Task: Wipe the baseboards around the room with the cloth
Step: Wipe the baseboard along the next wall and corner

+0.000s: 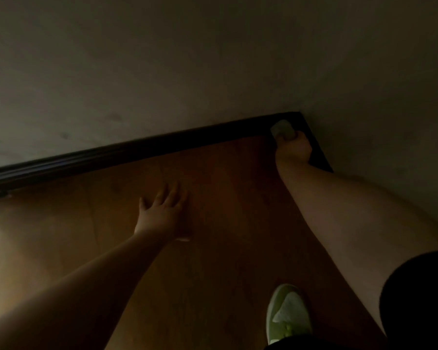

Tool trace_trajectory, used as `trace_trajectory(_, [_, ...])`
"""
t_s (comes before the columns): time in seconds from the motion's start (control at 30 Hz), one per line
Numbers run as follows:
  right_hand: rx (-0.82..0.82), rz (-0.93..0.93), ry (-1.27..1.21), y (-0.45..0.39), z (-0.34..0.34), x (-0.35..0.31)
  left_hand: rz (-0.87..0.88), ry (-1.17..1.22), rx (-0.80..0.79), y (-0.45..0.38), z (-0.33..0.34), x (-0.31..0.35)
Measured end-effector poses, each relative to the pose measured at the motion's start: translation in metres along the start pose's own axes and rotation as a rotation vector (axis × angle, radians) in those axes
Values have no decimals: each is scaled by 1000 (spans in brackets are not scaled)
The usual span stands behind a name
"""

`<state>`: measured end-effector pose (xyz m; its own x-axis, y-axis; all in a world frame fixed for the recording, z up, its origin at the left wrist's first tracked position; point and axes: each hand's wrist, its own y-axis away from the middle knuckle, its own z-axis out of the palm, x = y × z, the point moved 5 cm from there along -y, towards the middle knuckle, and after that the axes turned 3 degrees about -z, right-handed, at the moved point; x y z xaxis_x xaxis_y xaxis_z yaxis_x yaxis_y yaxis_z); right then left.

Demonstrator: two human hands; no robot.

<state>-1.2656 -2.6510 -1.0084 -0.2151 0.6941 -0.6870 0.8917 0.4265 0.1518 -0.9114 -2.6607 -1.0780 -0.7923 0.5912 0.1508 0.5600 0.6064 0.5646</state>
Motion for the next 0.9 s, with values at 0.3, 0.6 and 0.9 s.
trace_trajectory(0.3, [96,-57,90,-33,-23,-17,10,5,19,-2,2,-1])
trace_trajectory(0.6, [66,-78,-51,11,19,-34,12,14,2,-3,2,-1])
trace_trajectory(0.9, [-305,-242,-174,118,98,-51,-24,12,-15,-4,2,-2])
